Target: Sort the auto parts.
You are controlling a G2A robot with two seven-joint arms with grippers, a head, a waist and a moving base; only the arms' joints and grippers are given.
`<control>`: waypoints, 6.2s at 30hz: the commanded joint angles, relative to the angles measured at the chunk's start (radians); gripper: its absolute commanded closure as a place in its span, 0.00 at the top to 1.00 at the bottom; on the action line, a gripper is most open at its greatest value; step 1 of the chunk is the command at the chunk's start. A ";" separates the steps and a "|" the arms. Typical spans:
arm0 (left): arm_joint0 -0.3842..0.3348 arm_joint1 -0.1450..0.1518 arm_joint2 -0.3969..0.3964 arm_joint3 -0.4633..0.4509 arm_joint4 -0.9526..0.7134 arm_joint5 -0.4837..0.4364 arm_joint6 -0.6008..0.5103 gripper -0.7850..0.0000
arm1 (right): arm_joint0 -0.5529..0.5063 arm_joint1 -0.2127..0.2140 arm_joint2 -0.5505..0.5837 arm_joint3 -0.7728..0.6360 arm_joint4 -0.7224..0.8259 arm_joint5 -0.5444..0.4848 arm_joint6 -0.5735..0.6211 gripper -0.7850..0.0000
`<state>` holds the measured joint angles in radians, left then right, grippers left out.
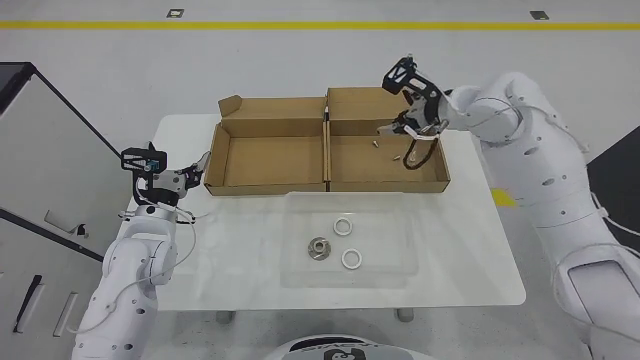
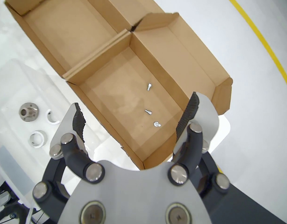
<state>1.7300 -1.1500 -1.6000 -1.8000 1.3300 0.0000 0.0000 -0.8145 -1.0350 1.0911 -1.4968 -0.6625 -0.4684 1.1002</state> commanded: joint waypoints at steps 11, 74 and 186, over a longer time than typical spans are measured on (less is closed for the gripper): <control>0.000 0.000 0.000 0.000 0.000 0.000 0.000 1.00 | -0.226 0.068 0.356 -0.256 0.607 -0.062 0.099 1.00; -0.308 0.005 0.349 -0.406 0.077 -0.477 -1.100 1.00 | -0.607 0.155 0.830 -0.347 1.146 -0.011 0.241 1.00; -0.963 -0.256 1.288 0.257 -0.420 -0.175 -1.529 0.82 | -0.607 0.155 0.830 -0.347 1.146 -0.011 0.241 1.00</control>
<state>0.7674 -1.4036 -0.3141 -1.5507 0.9107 -0.1721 -1.5299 -1.4210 -0.8801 1.9207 -1.8442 0.4829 -0.4795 1.3408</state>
